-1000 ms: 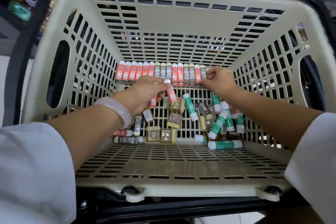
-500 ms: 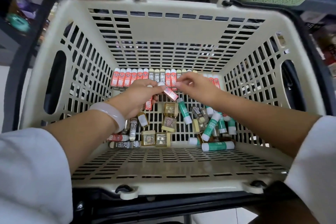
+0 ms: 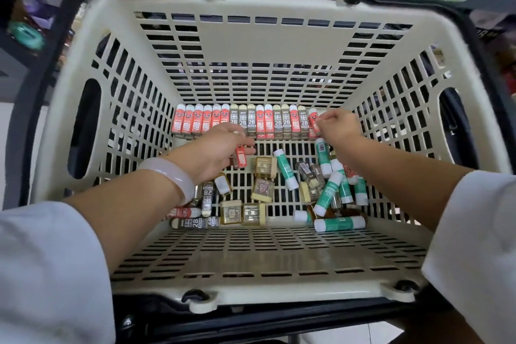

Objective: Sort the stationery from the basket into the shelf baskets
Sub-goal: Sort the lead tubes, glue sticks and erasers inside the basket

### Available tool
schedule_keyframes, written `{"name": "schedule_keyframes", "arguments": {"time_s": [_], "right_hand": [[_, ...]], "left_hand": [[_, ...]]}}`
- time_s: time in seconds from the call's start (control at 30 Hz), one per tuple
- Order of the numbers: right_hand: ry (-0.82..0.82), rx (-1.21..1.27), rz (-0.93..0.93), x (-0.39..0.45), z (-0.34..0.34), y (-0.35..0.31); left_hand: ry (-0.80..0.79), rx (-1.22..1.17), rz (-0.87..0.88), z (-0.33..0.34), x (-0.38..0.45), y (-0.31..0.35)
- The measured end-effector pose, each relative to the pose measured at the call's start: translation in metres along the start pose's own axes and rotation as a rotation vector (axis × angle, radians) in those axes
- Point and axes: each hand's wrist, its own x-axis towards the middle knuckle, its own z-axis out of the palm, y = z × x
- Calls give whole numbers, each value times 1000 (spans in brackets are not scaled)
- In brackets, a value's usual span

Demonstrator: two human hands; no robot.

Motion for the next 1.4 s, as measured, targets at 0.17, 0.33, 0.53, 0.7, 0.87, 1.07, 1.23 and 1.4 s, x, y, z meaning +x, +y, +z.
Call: {"name": "schedule_keyframes", "arguments": {"time_s": [0.17, 0.33, 0.53, 0.7, 0.87, 1.07, 1.23, 1.4], "right_hand": [[-66, 71, -5, 1, 3, 2], [-212, -3, -194, -34, -1, -11], [-644, 161, -309, -84, 24, -23], [-352, 177, -190, -57, 14, -20], [99, 26, -15, -10, -6, -3], [27, 83, 49, 10, 1, 3], [-81, -221, -60, 10, -16, 4], [-461, -797, -618, -20, -33, -14]], "left_hand": [[68, 219, 45, -3, 6, -1], [8, 189, 153, -1, 3, 2], [-37, 138, 207, 1, 0, 1], [1, 230, 229, -7, 5, 1], [65, 671, 337, -14, 11, -3], [51, 887, 418, -18, 17, -11], [40, 1021, 436, -20, 19, -12], [-184, 1406, 384, -23, 16, -15]]}}
